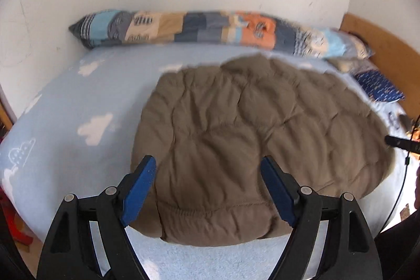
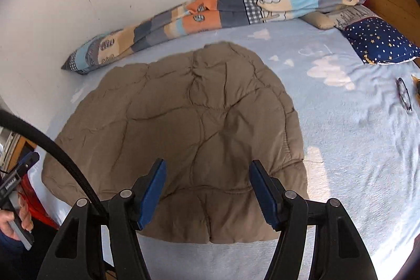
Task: Fold large clothes
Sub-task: 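Lower the jacket flat onto the bed and open both tools, then press and smooth the laid jacket with both tools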
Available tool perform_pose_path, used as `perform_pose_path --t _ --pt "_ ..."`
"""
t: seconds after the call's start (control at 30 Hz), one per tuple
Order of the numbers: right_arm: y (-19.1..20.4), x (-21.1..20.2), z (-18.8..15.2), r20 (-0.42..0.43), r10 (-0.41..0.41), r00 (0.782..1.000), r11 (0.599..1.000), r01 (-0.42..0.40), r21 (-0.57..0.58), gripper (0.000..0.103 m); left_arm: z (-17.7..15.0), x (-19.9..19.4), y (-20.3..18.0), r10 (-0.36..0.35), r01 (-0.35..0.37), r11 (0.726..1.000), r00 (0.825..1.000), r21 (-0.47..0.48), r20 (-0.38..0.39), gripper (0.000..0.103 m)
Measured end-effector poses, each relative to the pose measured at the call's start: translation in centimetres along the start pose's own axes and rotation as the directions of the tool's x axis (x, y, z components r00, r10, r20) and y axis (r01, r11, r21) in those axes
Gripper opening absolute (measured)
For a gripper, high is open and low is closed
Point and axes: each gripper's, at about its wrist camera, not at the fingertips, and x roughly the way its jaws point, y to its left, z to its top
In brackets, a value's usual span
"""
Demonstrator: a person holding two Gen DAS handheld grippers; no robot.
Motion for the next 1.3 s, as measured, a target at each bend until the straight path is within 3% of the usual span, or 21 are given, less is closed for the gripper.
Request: perform_pose_path --t 0.07,0.23,0.33,0.57,0.63,0.8,0.9,0.97,1.1,1.3 --pt "-0.7 1.1 -0.1 -0.031 -0.069 0.997 0.998 0.069 0.004 0.069 -0.2 1.9 0.4 0.032 -0.033 0.999 0.997 -0.004 -0.073 0.081" --pt "-1.1 4.2 -0.4 -0.123 -0.106 0.987 0.994 0.103 -0.025 0.071 -0.7 6.0 1.2 0.053 -0.061 0.998 0.98 -0.032 -0.192 0.094" --pt "-1.7 6.4 -0.2 -0.18 -0.097 0.979 0.995 0.098 -0.002 0.074 -0.7 7.5 1.7 0.064 -0.078 0.995 0.973 -0.055 -0.223 0.099" --pt "-1.5 7.1 0.0 -0.176 -0.137 0.975 0.991 0.135 -0.02 0.077 -0.5 7.4 1.8 0.103 -0.121 0.989 0.978 -0.089 -0.179 0.101" --pt "-1.2 6.0 0.0 -0.144 -0.152 0.978 0.988 0.15 -0.02 0.077 -0.2 5.8 1.3 0.122 -0.132 0.989 0.984 -0.072 -0.129 0.093" --pt "1.4 1.1 0.0 0.059 -0.124 0.991 0.99 0.127 -0.055 0.076 0.4 2.5 -1.5 0.144 -0.144 0.99 0.99 0.007 0.015 0.092" --pt "3.1 0.5 0.3 0.117 -0.071 0.991 0.995 0.079 -0.063 0.076 0.8 2.1 -3.5 0.136 -0.139 0.989 0.989 0.05 0.059 0.092" --pt "4.3 1.4 0.2 0.093 -0.04 0.995 0.996 0.047 -0.071 0.076 0.8 3.0 -4.4 0.122 -0.125 0.99 0.992 0.071 0.038 0.092" --pt "6.1 5.1 -0.2 -0.032 -0.015 0.999 0.996 0.012 -0.088 0.077 0.4 5.5 -4.7 0.111 -0.108 0.993 0.993 0.057 -0.045 0.093" --pt "6.4 8.0 0.1 -0.111 -0.058 0.992 0.993 0.046 -0.107 0.084 -0.1 6.5 -5.1 0.132 -0.129 0.989 0.991 0.068 -0.037 0.095"
